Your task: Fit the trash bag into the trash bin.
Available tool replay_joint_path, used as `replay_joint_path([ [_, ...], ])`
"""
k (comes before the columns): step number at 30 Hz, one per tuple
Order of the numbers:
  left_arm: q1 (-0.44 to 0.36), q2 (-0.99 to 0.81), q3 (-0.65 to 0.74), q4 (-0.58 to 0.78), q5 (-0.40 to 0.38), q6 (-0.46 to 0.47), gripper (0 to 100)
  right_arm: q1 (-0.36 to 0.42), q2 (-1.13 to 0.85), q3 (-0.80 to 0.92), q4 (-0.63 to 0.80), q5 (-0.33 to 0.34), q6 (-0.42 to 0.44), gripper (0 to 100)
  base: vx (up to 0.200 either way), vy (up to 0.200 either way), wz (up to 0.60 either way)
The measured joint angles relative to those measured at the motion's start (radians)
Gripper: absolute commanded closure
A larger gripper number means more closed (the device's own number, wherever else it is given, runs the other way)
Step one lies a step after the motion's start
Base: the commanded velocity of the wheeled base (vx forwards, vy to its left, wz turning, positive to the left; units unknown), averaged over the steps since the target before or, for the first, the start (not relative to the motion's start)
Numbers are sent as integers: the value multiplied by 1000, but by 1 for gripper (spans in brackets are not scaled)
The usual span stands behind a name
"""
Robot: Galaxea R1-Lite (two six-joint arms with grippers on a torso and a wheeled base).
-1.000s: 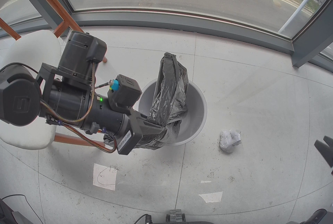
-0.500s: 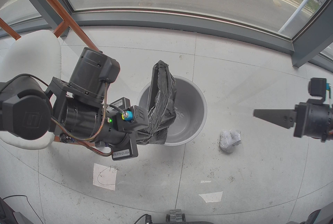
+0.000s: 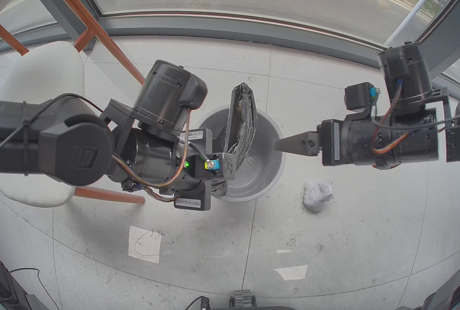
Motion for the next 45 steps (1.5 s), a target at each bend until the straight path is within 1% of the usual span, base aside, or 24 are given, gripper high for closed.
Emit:
replay_joint_path([
  [6,-24,21,-9,3,27,4,100,19,110,-97,9,-45,0,0,0,0,0],
  [10,-32,26,-1,3,31,4,100,16,174,-146,10,-54,0,0,0,0,0],
  [17,-34,25,19,-1,31,4,100,-8,220,-159,11,-57,-6,0,0,0,0],
  [21,-33,24,23,-2,32,4,100,-30,231,-153,12,-61,-20,0,0,0,0],
  [24,-33,23,24,-2,40,4,100,-49,234,-136,13,-63,-49,0,0,0,0],
  [25,-33,22,24,-3,52,4,100,-66,235,-118,14,-64,-70,0,0,0,0],
  [27,-32,19,23,-3,68,4,100,-88,236,-101,16,-66,-84,0,0,0,0],
  [32,-31,7,21,-5,86,4,100,-138,245,-87,11,-64,-93,0,0,0,0],
  [37,-29,-8,27,-6,92,3,100,-176,269,-121,8,-64,-97,0,0,0,0],
  [44,-27,-32,34,-7,103,0,100,-213,297,-148,5,-64,-110,0,0,0,0],
  [45,-27,-40,44,-6,104,-1,100,-217,304,-152,1,-64,-111,100,0,0,0],
])
